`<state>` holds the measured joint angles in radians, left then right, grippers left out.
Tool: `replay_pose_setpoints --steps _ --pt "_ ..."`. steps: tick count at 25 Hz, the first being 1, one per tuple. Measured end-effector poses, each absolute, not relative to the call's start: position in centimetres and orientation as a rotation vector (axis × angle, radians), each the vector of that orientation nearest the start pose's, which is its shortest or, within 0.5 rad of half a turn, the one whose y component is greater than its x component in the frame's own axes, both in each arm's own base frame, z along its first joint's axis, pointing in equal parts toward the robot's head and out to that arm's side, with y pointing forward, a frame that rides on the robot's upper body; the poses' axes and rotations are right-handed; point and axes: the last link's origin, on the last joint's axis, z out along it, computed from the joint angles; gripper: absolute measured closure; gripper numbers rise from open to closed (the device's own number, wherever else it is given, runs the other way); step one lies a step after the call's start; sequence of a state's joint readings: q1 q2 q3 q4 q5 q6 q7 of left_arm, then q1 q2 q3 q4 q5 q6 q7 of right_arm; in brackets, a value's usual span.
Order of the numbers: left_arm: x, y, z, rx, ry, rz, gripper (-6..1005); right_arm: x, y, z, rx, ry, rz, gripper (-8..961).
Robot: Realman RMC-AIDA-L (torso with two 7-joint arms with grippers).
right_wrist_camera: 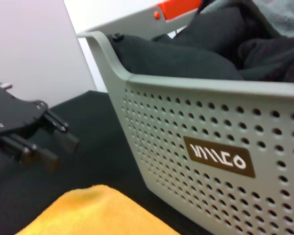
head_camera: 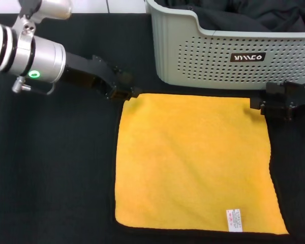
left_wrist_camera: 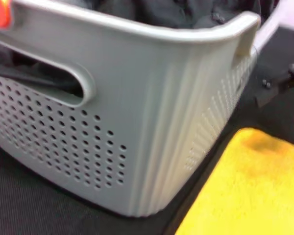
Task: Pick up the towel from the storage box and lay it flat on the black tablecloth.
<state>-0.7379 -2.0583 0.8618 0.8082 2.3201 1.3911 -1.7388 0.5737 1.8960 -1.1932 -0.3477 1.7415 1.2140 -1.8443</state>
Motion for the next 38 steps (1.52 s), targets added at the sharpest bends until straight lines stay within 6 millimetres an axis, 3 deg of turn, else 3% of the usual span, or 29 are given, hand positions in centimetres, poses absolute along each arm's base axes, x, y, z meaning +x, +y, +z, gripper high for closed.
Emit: replay_pose_setpoints --steps 3,6,10,14,16,20,27,38 --pt "-21.5 39.5 0.1 -2.829 -0.597 -0.021 518 28.7 36.3 0.4 -2.543 0.738 0.655 203" --pt "-20.8 39.4 0.3 -2.852 -0.585 -0.069 518 28.6 35.8 0.3 -2.559 0.734 0.678 152" --pt "-19.4 37.8 1.1 -2.916 -0.520 -0.305 519 27.9 34.2 0.5 -2.637 0.679 0.765 153" --pt "-17.8 34.2 2.3 -3.031 -0.286 -0.695 518 26.0 31.2 1.3 -2.795 0.529 0.939 154" --pt "-17.7 31.8 3.0 -3.068 -0.129 -0.906 518 24.8 29.4 1.6 -2.894 0.453 1.043 154" --pt "-18.8 29.3 3.8 -3.046 -0.085 -1.052 519 23.2 26.9 1.1 -2.980 0.401 1.117 155" --pt "-20.6 27.7 5.2 -2.974 -0.077 -1.127 519 22.0 26.5 1.6 -2.952 0.331 1.155 156" --pt "-22.4 27.2 5.1 -2.957 -0.077 -1.138 517 20.6 27.3 1.6 -2.943 0.277 1.209 156"
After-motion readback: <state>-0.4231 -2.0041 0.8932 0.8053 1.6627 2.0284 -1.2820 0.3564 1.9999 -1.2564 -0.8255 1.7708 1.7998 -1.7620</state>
